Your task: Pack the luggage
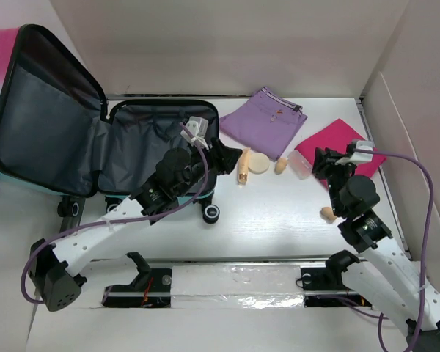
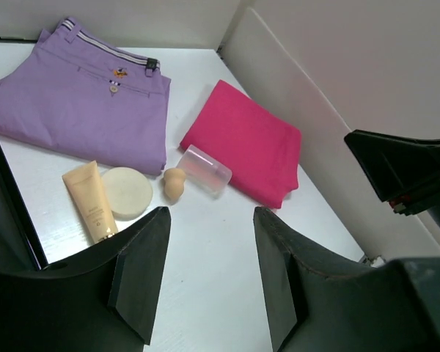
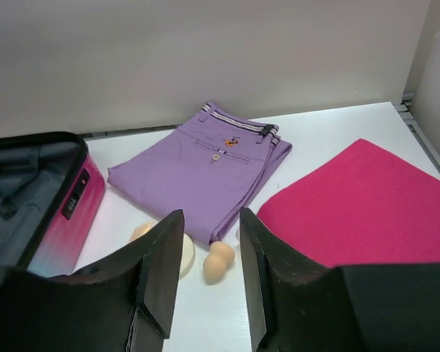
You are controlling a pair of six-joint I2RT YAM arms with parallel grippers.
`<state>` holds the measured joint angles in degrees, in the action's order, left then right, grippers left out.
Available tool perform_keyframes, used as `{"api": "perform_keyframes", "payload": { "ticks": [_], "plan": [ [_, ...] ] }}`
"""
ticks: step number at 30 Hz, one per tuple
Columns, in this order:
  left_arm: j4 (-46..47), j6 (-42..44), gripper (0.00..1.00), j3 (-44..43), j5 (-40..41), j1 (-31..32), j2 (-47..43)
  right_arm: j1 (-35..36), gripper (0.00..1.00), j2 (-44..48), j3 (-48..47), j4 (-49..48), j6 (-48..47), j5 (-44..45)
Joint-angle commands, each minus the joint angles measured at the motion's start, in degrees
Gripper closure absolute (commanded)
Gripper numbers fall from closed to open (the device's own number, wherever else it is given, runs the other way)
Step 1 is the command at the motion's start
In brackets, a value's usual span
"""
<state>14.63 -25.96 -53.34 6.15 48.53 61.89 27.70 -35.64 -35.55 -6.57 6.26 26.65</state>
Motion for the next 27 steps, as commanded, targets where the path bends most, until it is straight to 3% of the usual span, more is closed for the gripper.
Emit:
{"api": "perform_keyframes", "payload": {
  "ticks": [1, 5, 6, 10, 13, 14, 17, 18, 21, 24, 25, 27],
  "plan": [
    [3.1, 0.5, 0.53, 0.9, 0.5, 0.1, 0.3, -0.5, 0.72, 1.2, 0.3, -1.2, 0.4, 2.3],
    [3.7, 1.1, 0.69, 0.9, -1.2, 0.6, 1.2, -0.5, 1.0, 2.1, 1.0, -1.8, 0.4, 2.4],
    [3.5, 1.3, 0.79, 0.8, -1.4, 0.6, 1.6, -0.5, 1.0, 2.0, 1.2, -1.9, 0.4, 2.3],
    [2.7, 2.7, 1.0, -0.1, -2.5, 0.6, 4.2, -0.5, 1.0, 1.6, 1.2, -2.0, 0.5, 2.4],
    [-2.1, 4.9, 1.0, -2.2, 4.6, 4.9, 8.1, -0.5, 1.0, 1.5, 1.3, -2.0, 0.6, 2.8],
    [-6.8, 6.9, 1.0, -7.3, 13.5, 8.9, 11.6, -0.5, 1.0, 1.6, 1.3, -1.9, 0.6, 2.6],
    [-14.3, 8.2, 0.99, -13.3, 24.0, 12.0, 20.1, -0.5, 1.0, 1.7, 1.4, -2.0, 0.6, 2.4],
    [-18.2, 7.9, 0.91, -15.0, 26.5, 12.0, 21.7, -0.5, 1.0, 1.7, 1.6, -2.0, 0.6, 2.5],
    [-18.9, 7.1, 0.75, -17.0, 26.6, 10.7, 26.0, -0.5, 0.89, 1.8, 1.8, -2.5, 0.7, 2.7],
    [-16.3, 6.7, 0.62, -15.5, 21.7, 7.3, 28.5, -0.5, 0.74, 2.1, 2.0, -2.4, 0.7, 2.8],
    [-16.1, 6.5, 0.6, -15.3, 20.9, 6.5, 29.4, -0.5, 0.66, 2.4, 2.1, -2.5, 0.8, 2.8],
    [-16.4, 6.4, 0.57, -16.4, 19.5, 5.3, 32.9, -0.5, 0.62, 2.6, 2.2, -2.7, 0.8, 2.7]
  ]
}}
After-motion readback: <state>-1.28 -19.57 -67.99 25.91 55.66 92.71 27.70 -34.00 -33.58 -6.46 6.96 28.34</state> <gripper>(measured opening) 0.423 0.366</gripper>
